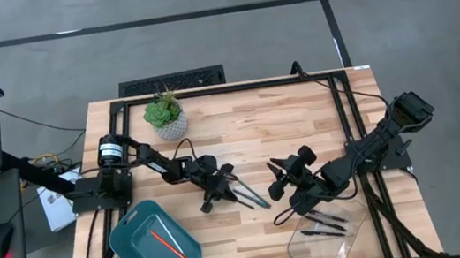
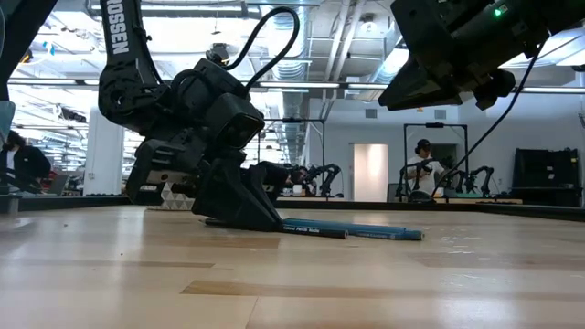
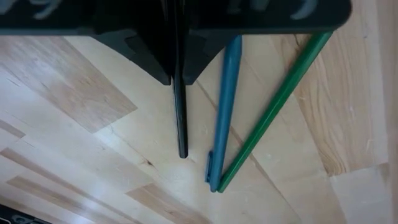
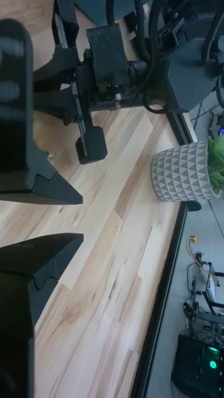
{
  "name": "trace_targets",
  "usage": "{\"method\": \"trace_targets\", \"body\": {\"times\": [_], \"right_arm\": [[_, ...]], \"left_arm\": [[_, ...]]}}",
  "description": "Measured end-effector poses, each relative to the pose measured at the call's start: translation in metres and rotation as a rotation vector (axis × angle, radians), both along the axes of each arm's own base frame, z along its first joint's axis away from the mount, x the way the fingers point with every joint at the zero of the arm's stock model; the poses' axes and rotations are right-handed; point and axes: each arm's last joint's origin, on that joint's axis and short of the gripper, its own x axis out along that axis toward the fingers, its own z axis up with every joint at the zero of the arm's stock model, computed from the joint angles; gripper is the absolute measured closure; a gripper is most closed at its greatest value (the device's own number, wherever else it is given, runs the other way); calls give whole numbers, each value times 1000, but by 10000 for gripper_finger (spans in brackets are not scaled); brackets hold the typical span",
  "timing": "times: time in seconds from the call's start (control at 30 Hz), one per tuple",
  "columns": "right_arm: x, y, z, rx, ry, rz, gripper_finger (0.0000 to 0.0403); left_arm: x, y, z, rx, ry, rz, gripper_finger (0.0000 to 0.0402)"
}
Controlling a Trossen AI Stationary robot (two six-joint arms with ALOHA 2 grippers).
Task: Sort pens & pencils
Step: Put the black pencil into the blue bin
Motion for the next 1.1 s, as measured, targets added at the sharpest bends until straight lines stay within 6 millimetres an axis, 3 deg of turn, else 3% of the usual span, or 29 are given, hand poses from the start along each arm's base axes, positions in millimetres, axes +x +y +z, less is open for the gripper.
{"method": "trace_targets", "body": {"times": [1.1], "right_arm": [[0, 0, 0, 0, 1, 0, 295]], "left_arm": [[1, 1, 1, -16, -17, 11, 385]]}}
